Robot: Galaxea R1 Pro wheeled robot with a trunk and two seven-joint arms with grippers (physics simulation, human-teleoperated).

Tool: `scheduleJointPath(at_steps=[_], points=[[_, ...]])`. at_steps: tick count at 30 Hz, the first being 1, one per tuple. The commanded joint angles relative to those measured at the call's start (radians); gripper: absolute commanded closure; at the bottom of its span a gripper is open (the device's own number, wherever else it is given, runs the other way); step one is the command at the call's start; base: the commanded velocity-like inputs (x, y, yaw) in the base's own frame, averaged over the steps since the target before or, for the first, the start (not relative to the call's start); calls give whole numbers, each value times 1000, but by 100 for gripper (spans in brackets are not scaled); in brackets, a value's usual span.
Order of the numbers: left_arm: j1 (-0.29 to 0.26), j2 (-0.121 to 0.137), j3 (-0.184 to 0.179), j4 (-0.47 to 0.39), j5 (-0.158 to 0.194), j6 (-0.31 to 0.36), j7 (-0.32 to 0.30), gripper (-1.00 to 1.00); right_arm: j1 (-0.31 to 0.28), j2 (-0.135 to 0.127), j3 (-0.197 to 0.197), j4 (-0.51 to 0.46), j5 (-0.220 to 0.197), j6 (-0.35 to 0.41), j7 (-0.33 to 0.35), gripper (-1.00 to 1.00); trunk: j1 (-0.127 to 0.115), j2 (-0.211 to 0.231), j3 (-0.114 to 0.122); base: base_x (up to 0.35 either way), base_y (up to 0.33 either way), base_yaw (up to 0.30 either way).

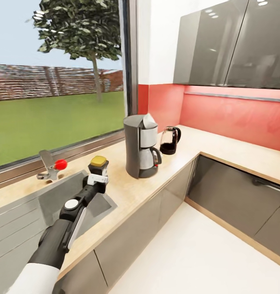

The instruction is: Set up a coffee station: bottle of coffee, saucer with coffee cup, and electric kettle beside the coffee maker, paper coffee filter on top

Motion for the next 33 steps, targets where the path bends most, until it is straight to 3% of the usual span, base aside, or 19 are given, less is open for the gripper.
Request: scheduleJointPath(at_steps=[1, 8, 12, 15, 18, 22, 27, 33], points=[[-1, 1, -1, -2, -12, 4, -3, 100, -1, -1, 1, 1, -6, -4, 0, -100, 1, -2, -2, 243, -192, 0], [8, -1, -3, 25, -9, -3, 0, 100, -1, -9, 1, 2, -5, -5, 0, -100, 1, -2, -2, 87, -67, 0], [10, -5, 10, 32, -7, -99, 11, 100, -1, -10, 2, 2, -5, -5, 0, -100, 1, -2, -2, 5, -3, 0], [4, -6, 27, 52, -5, -157, 99, 100, -1, -11, 4, 5, -4, -4, 1, -100, 1, -2, -2, 0, 0, 0], [-8, -8, 28, 125, -5, -191, 205, 100, -1, -10, 5, 34, -3, -4, 1, -100, 1, -2, -2, 0, 0, 0], [-46, -12, 30, 268, 2, -291, 256, 100, -1, -9, 7, 68, -3, -5, 1, -100, 1, -2, -2, 0, 0, 0], [-160, -55, 31, 511, -1, -368, 322, 100, -1, -7, 8, 77, -1, -4, 0, -100, 1, -2, -2, 0, 0, 0], [-182, -69, 29, 545, -5, -419, 339, 100, -1, -5, 8, 115, -3, -5, 0, -100, 1, -2, -2, 0, 0, 0]])
